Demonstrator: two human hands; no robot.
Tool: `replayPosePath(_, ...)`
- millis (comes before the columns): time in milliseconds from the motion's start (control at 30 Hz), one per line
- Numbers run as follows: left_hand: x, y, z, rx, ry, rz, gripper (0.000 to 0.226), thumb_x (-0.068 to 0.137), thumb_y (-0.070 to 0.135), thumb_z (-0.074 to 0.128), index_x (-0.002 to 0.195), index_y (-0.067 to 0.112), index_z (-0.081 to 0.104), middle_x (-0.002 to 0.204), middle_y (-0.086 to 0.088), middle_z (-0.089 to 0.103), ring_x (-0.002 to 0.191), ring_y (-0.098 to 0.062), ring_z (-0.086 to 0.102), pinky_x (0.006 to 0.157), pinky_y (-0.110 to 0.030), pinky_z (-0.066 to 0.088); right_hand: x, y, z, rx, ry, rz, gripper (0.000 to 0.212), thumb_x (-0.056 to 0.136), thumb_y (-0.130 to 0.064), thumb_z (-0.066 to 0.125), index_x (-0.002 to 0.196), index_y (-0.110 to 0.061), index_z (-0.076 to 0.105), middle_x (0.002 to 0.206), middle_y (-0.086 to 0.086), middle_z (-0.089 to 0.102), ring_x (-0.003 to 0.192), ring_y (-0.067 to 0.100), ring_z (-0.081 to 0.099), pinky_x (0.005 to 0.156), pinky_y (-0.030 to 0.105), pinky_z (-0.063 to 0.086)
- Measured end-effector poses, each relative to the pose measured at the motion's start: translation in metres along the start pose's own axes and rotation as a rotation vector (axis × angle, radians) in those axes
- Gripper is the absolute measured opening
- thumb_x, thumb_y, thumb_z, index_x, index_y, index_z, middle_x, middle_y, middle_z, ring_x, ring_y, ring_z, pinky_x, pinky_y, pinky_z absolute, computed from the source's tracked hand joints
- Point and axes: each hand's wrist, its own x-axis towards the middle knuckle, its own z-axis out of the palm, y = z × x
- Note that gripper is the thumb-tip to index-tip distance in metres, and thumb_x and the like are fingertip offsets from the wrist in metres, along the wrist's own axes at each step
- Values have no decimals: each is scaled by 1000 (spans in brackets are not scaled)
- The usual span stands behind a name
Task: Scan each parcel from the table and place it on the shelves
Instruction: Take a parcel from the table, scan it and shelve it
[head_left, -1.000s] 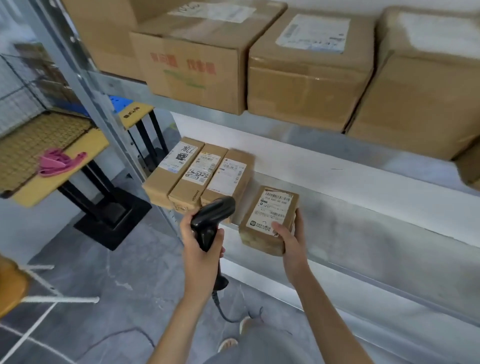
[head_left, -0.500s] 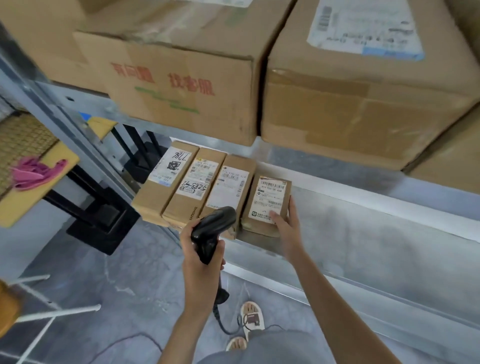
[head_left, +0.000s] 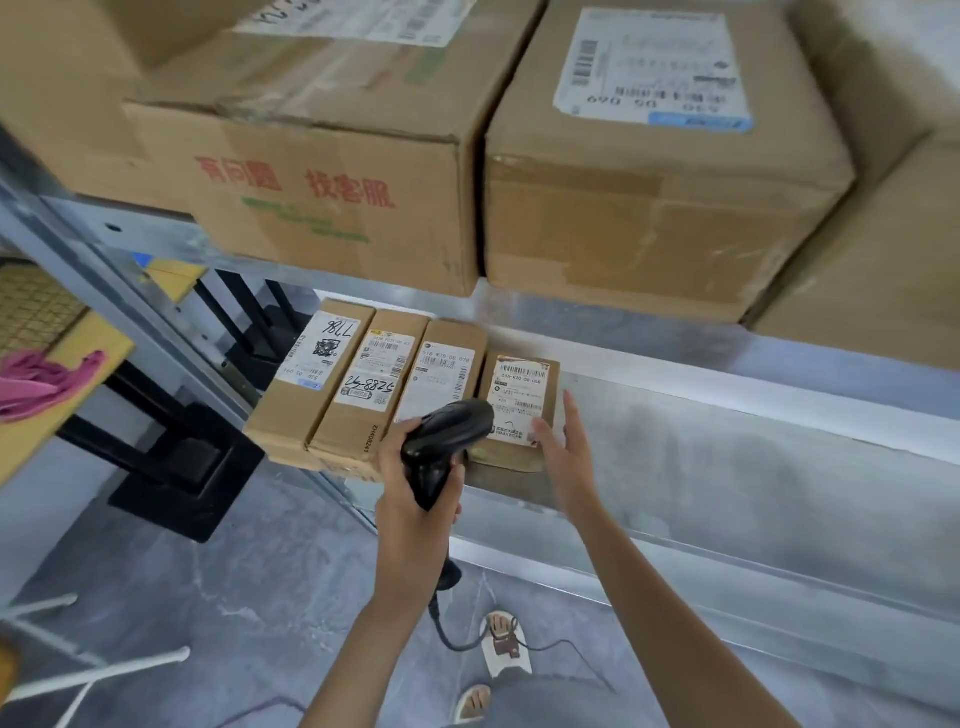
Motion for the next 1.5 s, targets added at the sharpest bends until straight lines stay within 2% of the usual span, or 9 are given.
replayPosePath(67, 2, 3, 4, 2, -60, 45, 66, 96, 4, 65, 121, 60, 42, 100, 16, 66, 62, -18, 66, 57, -25, 55, -12, 1, -14, -210, 33, -76, 63, 104, -40, 51, 159, -32, 22, 167, -4, 21, 150, 20, 30, 120, 35, 24)
replayPosePath(133, 1, 3, 11, 1, -122, 87, 67, 96, 2, 65, 121, 60, 43, 98, 25, 64, 61, -18, 66, 57, -24, 55, -27, 4, -33, -387, 53, -147, 62, 103, -46, 48, 159, -33, 23, 169, -8, 14, 152, 20, 26, 119, 39, 25)
replayPosePath(267, -14, 3, 41, -29, -257, 90, 63, 98, 7, 65, 122, 60, 43, 91, 15, 67, 62, -17, 64, 58, -27, 55, -70, 23, -86, -627, 171, -210, 65, 101, -54, 44, 158, -32, 26, 169, -5, 14, 155, 21, 18, 126, 44, 12)
replayPosePath(433, -44, 20, 98, -40, -466, 166, 63, 99, 8, 63, 123, 62, 43, 96, 20, 63, 64, -13, 61, 60, -27, 54, -122, 41, -161, -666, 413, -109, 66, 99, -49, 54, 157, -24, 33, 167, 0, 21, 154, 23, 21, 127, 45, 13)
replayPosePath(533, -65, 31, 138, -20, -619, 213, 60, 98, 11, 66, 127, 58, 42, 95, 19, 65, 63, -18, 61, 59, -36, 55, -148, 43, -207, -702, 549, -61, 63, 102, -42, 55, 156, -18, 34, 166, 4, 23, 154, 25, 24, 127, 43, 12)
replayPosePath(700, -107, 63, 215, -6, -810, 312, 66, 96, 12, 68, 123, 65, 38, 99, 29, 65, 67, -12, 65, 57, -19, 51, -197, 48, -293, -832, 730, 37, 64, 105, -43, 48, 159, -18, 27, 168, 6, 17, 156, 26, 14, 127, 44, 3)
replayPosePath(867, -169, 97, 294, -25, -954, 361, 67, 96, 12, 67, 119, 68, 37, 98, 29, 64, 69, -13, 66, 60, -21, 53, -261, 63, -389, -909, 865, 155, 68, 105, -47, 43, 161, -19, 18, 169, 5, 11, 157, 26, 8, 126, 44, 1)
replayPosePath(1067, -263, 115, 375, -31, -1090, 401, 61, 96, 17, 67, 119, 65, 38, 97, 29, 64, 63, -19, 64, 61, -31, 55, -342, 99, -486, -926, 982, 291, 69, 104, -46, 46, 161, -17, 19, 169, 6, 15, 156, 28, 11, 126, 46, 4)
replayPosePath(1500, -423, 149, 518, -81, -1400, 491, 60, 95, 19, 68, 122, 63, 38, 97, 22, 67, 71, -9, 67, 60, -13, 49, -455, 153, -614, -855, 1142, 550, 74, 105, -48, 39, 163, -20, 3, 170, 2, 0, 157, 26, -2, 126, 48, 0)
